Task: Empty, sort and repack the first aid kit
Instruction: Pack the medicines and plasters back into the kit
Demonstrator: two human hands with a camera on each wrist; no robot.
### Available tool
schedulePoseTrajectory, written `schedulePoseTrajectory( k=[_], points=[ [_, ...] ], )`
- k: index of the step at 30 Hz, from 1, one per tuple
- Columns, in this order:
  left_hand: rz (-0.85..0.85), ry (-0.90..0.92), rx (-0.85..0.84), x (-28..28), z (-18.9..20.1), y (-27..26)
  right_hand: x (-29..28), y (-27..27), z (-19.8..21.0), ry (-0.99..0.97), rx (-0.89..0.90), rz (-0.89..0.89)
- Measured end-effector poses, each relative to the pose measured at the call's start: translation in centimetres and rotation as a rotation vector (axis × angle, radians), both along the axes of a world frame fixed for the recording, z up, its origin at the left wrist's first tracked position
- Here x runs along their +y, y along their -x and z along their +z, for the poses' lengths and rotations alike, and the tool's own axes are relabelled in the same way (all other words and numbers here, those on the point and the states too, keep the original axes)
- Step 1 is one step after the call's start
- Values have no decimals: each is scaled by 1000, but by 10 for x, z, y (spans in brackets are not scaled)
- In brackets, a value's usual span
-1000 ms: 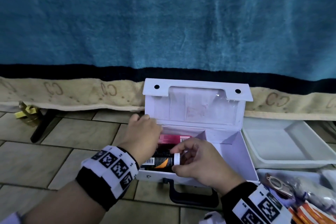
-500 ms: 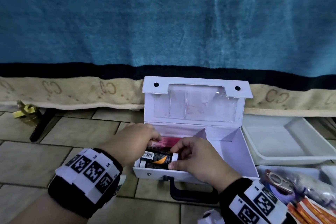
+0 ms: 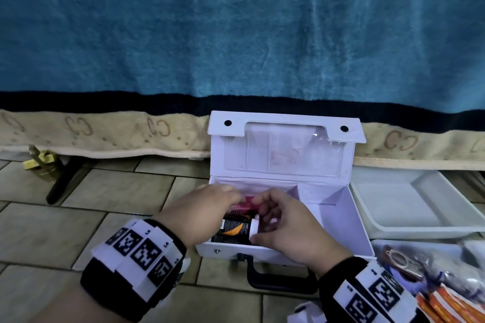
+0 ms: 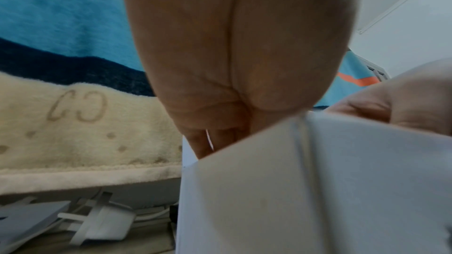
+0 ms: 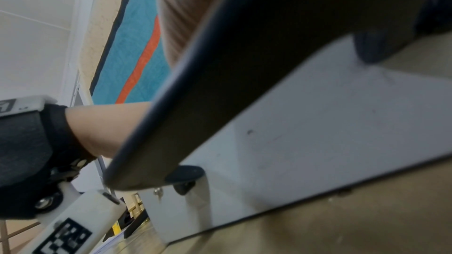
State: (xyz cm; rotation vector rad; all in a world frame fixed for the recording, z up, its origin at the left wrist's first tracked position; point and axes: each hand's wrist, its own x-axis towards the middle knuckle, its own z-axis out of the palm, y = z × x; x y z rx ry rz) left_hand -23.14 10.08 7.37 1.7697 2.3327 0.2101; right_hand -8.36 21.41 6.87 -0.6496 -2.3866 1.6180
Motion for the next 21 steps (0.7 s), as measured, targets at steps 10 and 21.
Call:
schedulePoseTrajectory(
  k=[10,21],
  points=[
    [41,-14,15,-4,2,-8,8,-1,-8,11,153,-266],
    [94,-12,58,-5,4,-13,4,4,-6,-261,-79,-183]
  ],
)
